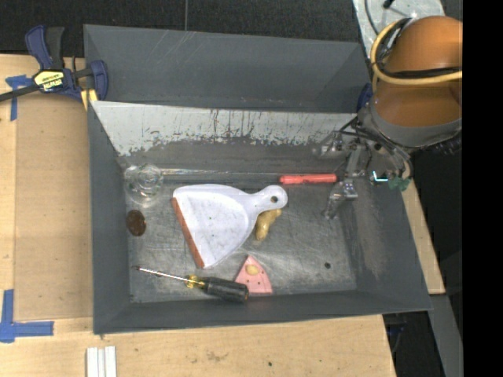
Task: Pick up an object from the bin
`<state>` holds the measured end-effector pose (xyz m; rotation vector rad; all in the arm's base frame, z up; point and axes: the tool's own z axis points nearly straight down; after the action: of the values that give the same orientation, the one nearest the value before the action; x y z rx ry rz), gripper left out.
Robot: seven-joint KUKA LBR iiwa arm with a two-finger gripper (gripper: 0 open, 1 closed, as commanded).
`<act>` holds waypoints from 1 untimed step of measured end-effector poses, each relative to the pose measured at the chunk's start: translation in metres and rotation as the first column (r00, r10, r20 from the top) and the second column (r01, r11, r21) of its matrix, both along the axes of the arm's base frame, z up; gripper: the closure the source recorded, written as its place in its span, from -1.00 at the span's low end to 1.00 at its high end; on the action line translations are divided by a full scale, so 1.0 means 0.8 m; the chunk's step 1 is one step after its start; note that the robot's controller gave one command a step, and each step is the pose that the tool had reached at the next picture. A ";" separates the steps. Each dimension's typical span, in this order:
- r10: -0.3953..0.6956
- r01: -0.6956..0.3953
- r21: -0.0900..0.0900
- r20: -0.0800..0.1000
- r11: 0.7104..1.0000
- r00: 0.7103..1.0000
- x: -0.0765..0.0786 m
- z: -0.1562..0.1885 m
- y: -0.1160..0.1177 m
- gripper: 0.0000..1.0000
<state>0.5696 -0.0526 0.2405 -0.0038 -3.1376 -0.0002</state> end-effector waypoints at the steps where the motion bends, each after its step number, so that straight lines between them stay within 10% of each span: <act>1: 0.000 0.000 0.000 0.003 1.000 1.000 0.000 0.003 0.000 -1.00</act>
Offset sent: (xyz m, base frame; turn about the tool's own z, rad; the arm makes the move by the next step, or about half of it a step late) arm 0.0096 0.0319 0.0231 0.1006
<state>0.5700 -0.0525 0.2427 -0.0035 -3.1410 0.0000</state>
